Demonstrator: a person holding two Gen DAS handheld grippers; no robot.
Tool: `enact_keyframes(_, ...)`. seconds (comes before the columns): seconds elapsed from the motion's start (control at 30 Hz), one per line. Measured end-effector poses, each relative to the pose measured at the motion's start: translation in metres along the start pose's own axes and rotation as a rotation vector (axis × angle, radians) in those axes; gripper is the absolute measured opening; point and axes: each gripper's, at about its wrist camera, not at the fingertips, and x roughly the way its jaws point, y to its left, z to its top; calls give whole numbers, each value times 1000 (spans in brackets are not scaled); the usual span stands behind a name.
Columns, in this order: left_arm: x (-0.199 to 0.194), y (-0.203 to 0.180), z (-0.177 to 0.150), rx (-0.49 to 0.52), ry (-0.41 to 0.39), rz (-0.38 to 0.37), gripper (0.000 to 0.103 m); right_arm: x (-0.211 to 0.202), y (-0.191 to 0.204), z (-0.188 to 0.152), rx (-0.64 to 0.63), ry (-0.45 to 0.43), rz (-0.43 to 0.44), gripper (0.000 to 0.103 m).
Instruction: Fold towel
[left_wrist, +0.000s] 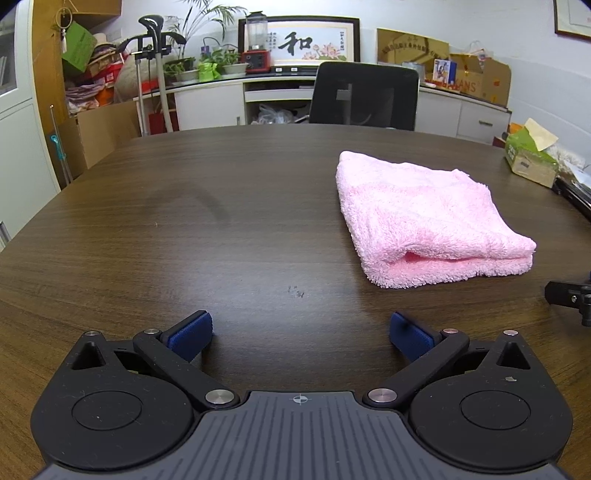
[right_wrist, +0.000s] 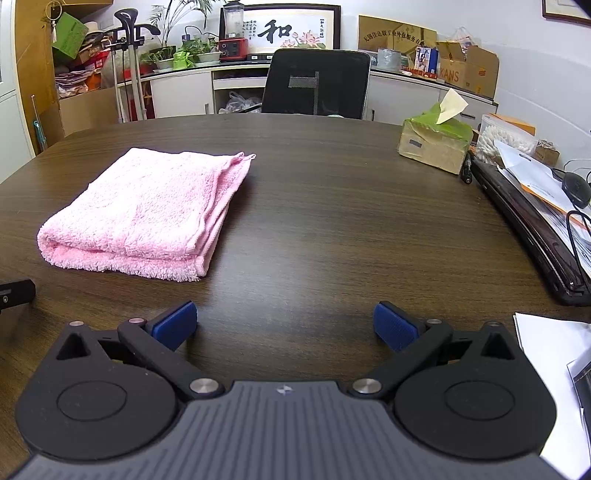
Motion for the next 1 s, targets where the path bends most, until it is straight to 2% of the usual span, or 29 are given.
enact_keyframes(1.0,0,-1,0,-6,1,4,103,1,0,-2,3,-5,-1,103)
